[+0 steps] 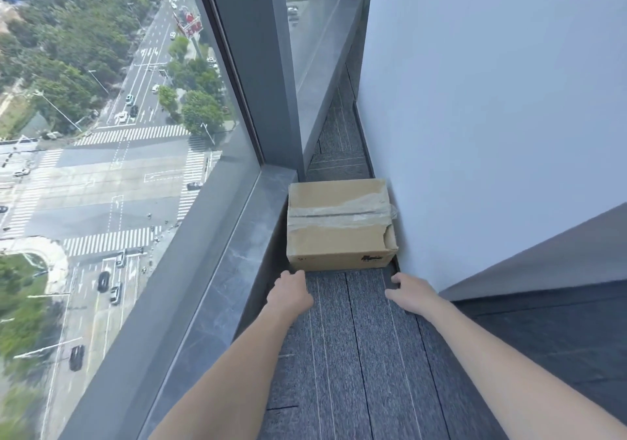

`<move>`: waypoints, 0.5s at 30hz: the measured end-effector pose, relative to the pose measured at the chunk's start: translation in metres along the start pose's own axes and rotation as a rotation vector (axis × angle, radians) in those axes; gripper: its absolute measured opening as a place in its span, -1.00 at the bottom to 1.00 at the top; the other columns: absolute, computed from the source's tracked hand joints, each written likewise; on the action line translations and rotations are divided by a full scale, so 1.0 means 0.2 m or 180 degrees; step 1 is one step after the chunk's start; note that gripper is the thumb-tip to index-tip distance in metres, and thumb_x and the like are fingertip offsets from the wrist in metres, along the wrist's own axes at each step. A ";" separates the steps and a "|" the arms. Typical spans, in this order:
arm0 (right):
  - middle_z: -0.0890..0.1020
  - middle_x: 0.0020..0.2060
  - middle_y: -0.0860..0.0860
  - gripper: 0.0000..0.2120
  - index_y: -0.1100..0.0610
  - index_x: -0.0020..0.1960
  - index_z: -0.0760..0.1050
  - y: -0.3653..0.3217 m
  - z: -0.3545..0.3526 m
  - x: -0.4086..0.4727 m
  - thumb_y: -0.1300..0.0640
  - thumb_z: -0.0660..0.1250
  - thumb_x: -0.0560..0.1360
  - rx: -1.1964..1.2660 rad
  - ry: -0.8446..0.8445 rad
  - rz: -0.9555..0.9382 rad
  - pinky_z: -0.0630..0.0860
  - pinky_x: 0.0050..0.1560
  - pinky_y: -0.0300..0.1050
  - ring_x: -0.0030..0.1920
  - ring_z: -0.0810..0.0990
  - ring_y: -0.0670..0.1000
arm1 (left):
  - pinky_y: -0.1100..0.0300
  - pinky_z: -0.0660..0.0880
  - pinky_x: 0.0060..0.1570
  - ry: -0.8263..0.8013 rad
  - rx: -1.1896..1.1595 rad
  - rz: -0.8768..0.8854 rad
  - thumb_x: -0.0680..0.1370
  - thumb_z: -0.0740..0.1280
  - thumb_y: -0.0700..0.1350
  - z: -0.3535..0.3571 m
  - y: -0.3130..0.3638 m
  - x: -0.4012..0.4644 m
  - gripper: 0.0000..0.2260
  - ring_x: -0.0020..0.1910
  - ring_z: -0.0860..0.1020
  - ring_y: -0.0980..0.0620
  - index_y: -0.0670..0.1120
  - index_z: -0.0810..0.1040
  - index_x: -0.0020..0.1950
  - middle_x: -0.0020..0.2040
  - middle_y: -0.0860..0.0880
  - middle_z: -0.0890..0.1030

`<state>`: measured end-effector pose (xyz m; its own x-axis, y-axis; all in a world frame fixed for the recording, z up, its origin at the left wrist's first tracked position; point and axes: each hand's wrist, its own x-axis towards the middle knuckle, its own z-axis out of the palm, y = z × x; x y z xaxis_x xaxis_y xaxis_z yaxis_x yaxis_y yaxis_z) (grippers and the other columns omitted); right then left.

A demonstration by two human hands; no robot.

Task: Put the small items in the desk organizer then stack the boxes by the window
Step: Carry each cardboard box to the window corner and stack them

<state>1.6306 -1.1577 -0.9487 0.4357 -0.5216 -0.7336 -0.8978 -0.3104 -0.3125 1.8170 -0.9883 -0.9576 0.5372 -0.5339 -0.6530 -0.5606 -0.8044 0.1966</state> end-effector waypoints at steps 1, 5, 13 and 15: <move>0.38 0.49 0.06 -0.46 0.15 0.55 0.23 -0.04 -0.06 -0.12 0.05 0.19 0.60 -0.0026 -0.0034 -0.0014 0.38 0.27 -0.11 0.38 0.45 0.07 | -0.05 0.53 0.10 -0.0058 0.0030 0.0032 0.58 0.27 -0.10 -0.08 0.03 -0.12 -0.67 0.19 0.48 -0.18 -0.13 0.40 0.33 0.28 -0.18 0.40; 0.40 0.47 0.06 -0.48 0.10 0.55 0.24 -0.17 -0.30 -0.69 0.02 0.16 0.61 0.0005 -0.0161 -0.0085 0.45 0.23 -0.09 0.26 0.51 0.04 | -0.04 0.52 0.10 -0.0323 0.0220 0.0201 0.58 0.25 -0.09 -0.43 0.17 -0.64 -0.77 0.17 0.50 -0.17 -0.14 0.41 0.20 0.26 -0.17 0.42; 0.40 0.45 0.04 -0.50 0.04 0.50 0.31 -0.37 -0.78 -2.03 -0.04 0.17 0.59 0.1068 -0.0016 0.0215 0.40 0.28 -0.04 0.37 0.43 0.05 | 0.03 0.52 0.03 -0.0397 0.0319 0.0537 0.58 0.17 -0.10 -1.09 0.61 -1.85 -0.84 0.08 0.56 -0.10 -0.11 0.45 0.09 0.13 -0.10 0.51; 0.44 0.42 0.02 -0.53 0.02 0.48 0.34 -0.38 -0.84 -2.33 -0.04 0.18 0.60 0.1271 0.0204 0.0317 0.38 0.35 -0.03 0.40 0.40 0.05 | 0.08 0.50 0.02 -0.0332 0.0437 0.0686 0.58 0.14 -0.13 -1.16 0.73 -2.11 -0.82 0.12 0.56 -0.09 -0.11 0.45 0.13 0.16 -0.08 0.52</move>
<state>1.5060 -1.0240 -0.4824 0.3373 -0.5859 -0.7368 -0.8848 0.0700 -0.4607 1.6559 -0.9406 -0.4839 0.3324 -0.6534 -0.6801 -0.7390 -0.6285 0.2427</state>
